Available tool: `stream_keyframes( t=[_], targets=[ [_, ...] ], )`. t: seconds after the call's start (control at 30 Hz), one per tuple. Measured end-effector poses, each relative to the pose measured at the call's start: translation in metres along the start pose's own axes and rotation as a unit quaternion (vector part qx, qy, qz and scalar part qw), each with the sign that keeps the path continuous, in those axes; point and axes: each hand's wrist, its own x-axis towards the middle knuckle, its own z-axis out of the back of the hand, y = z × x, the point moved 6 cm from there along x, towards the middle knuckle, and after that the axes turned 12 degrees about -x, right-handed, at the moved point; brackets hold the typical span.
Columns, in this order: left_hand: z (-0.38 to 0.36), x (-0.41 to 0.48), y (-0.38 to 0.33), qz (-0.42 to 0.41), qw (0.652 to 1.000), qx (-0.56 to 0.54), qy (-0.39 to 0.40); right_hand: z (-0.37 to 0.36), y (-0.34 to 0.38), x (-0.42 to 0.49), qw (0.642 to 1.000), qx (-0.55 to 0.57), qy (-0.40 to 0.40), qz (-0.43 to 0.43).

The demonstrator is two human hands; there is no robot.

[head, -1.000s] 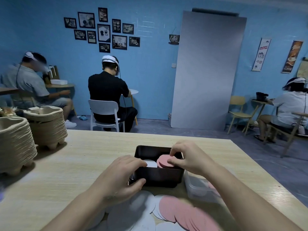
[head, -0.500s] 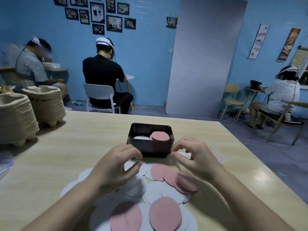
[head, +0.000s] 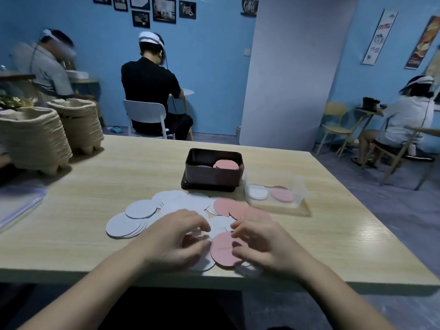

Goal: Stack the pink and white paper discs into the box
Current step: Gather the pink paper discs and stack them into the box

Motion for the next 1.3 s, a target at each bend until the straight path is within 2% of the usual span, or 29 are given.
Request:
stream_keyframes(
  t=[0.13, 0.23, 0.53, 0.8, 1.07, 1.3],
  targets=[
    [0.003, -0.016, 0.002, 0.015, 0.999, 0.006, 0.051, -0.007, 0.007, -0.006, 0.998, -0.024, 0.06, -0.006],
    [0.007, -0.025, 0.007, 0.024, 0.997, 0.015, 0.073, -0.004, 0.008, -0.005, 0.997, -0.029, 0.07, -0.016],
    [0.018, -0.035, 0.02, 0.051, 0.998, -0.006, 0.046, -0.007, 0.01, 0.002, 0.995, -0.046, 0.084, -0.018],
    [0.027, -0.018, 0.029, 0.046, 0.997, -0.063, -0.017, -0.002, 0.005, 0.024, 0.999, -0.033, 0.033, 0.005],
    [0.023, 0.013, 0.052, 0.045, 0.995, -0.06, -0.065, -0.011, 0.002, 0.074, 0.998, -0.029, 0.002, 0.049],
    [0.016, 0.025, 0.063, 0.05, 0.993, -0.072, -0.075, -0.02, -0.015, 0.103, 0.997, 0.06, -0.028, 0.042]
  ],
)
